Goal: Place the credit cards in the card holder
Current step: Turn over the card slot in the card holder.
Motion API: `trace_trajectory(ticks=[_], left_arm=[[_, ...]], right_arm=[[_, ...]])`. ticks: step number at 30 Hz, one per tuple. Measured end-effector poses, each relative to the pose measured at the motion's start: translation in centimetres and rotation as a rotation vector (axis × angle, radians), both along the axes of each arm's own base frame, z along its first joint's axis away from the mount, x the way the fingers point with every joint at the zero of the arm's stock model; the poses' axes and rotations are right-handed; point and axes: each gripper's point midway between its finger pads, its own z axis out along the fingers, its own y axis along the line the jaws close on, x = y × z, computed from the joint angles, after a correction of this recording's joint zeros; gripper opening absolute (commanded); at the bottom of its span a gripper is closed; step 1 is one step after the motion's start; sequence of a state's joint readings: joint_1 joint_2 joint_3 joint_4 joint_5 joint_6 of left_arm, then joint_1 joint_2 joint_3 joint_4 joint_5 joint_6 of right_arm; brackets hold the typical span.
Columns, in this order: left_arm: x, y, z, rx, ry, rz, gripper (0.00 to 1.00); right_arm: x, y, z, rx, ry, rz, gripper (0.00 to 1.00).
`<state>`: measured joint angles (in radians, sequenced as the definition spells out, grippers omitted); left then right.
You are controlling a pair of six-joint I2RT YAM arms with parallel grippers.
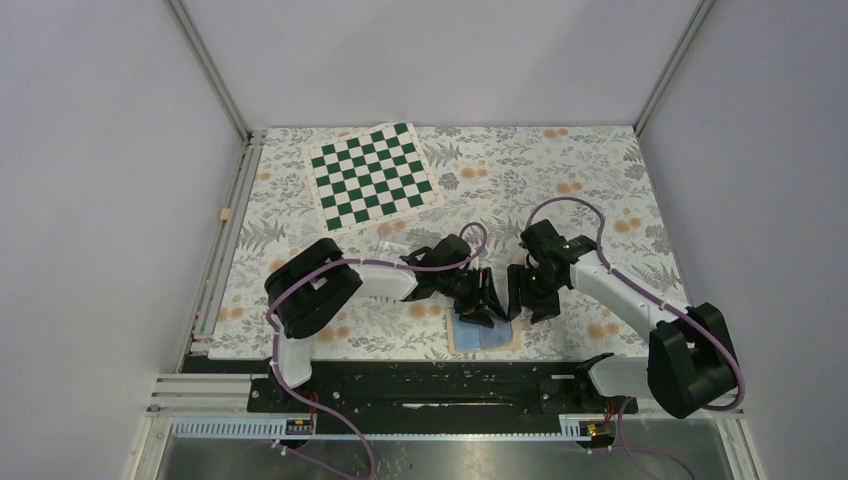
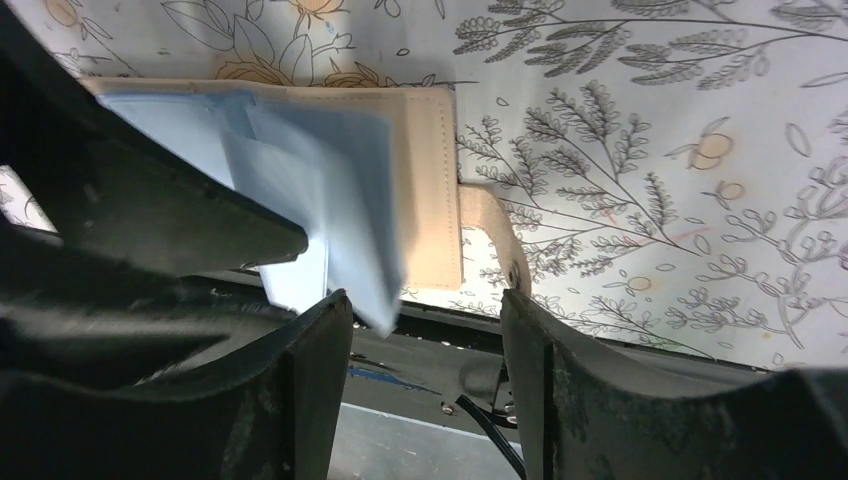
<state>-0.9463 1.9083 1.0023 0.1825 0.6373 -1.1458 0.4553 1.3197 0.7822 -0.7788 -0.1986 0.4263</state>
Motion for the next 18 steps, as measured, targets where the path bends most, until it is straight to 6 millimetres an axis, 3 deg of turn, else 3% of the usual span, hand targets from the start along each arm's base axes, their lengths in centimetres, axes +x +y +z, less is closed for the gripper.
trace_trajectory(ticks=[7,18], left_arm=[[-0.7,-0.9,-1.4,-0.006,0.048,-0.018,0.50],[0.0,-2.8,-0.2,-0.125,0.037,-0.011,0.57]], right_arm=[[0.8,-0.4,1.4,0.003,-0.064,-0.017,0.64],[1.8,-0.1,4.2,0.054,-0.173,-0.006,0.66]])
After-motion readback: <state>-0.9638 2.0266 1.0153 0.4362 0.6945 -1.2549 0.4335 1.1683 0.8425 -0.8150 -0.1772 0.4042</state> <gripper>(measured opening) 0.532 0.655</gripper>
